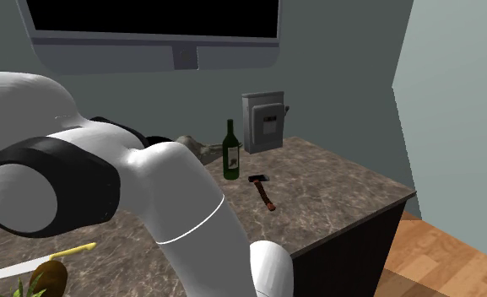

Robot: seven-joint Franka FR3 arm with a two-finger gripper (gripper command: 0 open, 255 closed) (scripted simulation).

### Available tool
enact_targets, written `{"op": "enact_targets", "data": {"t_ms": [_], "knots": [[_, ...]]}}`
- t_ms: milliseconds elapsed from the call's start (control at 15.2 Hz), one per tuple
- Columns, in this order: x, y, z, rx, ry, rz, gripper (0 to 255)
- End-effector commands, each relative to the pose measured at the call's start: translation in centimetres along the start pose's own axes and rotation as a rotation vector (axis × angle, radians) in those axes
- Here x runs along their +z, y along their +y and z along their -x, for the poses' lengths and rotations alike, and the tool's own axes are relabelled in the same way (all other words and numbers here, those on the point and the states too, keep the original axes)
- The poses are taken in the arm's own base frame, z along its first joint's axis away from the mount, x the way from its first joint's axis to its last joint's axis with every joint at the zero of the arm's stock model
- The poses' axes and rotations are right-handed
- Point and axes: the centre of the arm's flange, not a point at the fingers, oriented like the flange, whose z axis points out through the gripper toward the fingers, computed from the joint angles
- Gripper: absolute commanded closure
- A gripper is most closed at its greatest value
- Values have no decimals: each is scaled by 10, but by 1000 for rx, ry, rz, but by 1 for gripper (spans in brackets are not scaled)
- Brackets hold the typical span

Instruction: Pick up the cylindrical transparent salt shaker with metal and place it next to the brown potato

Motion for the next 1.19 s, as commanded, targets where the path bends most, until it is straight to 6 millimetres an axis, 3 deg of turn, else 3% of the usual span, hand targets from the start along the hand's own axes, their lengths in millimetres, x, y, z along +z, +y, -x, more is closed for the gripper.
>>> {"op": "enact_targets", "data": {"t_ms": [0, 1122], "knots": [[11, 1, 0, 0, 0, -1, 255], [98, 2, 6, 0, 0, -1, 255]]}}
